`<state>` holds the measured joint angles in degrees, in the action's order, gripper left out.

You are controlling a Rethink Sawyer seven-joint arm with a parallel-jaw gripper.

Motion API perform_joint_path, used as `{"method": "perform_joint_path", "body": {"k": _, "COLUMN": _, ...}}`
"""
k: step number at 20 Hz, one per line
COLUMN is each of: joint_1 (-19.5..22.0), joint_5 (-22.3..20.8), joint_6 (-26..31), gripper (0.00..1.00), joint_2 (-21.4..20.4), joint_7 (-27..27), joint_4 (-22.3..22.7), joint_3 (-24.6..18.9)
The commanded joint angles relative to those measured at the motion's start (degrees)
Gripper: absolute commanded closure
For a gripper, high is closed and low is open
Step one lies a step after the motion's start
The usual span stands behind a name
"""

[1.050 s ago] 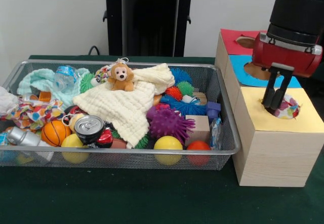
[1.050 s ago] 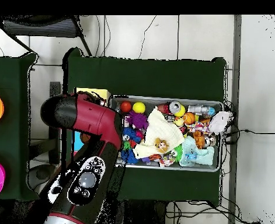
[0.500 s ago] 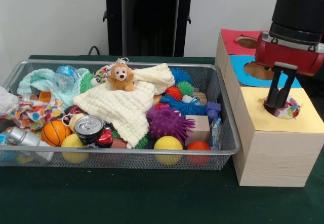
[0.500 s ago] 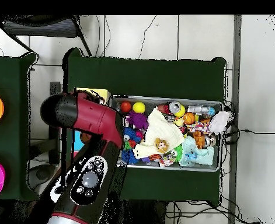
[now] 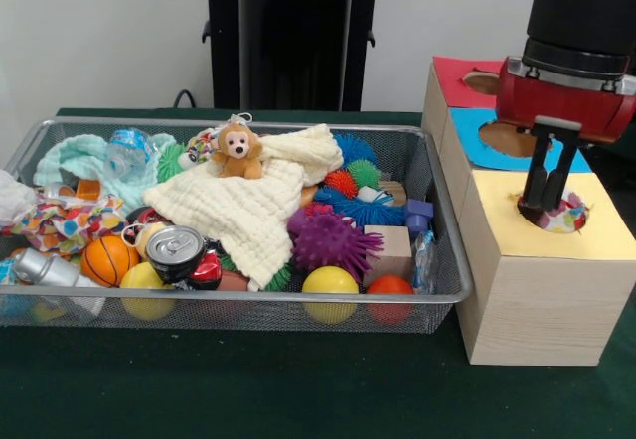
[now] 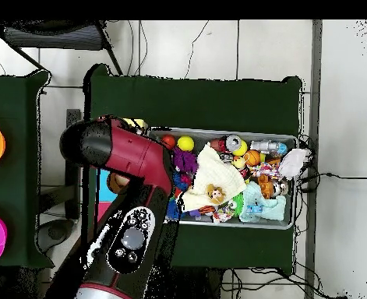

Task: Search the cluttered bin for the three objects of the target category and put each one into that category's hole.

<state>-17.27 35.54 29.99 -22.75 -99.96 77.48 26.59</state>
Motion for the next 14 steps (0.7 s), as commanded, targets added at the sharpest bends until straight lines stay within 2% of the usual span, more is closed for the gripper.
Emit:
{"method": "perform_joint_path", "body": {"k": 1, "joint_1": 1.41, "joint_5": 1.05, "joint_6": 4.03, "gripper": 1.00, "joint_2": 0.30, "joint_7": -13.02, "joint_4": 6.90, "joint_3": -8.74}}
{"method": "perform_joint_path", "body": {"k": 5, "joint_1": 2.00, "joint_5": 1.37, "joint_6": 4.69, "gripper": 1.00, "joint_2": 1.50, "joint_7": -13.08, "joint_4": 7.03, "joint_3": -10.18}}
{"method": "perform_joint_path", "body": {"k": 14, "joint_1": 2.15, "joint_5": 2.45, "joint_6": 3.90, "gripper": 1.00, "joint_2": 0.47, "joint_7": -13.73, "joint_4": 9.49, "joint_3": -12.70}}
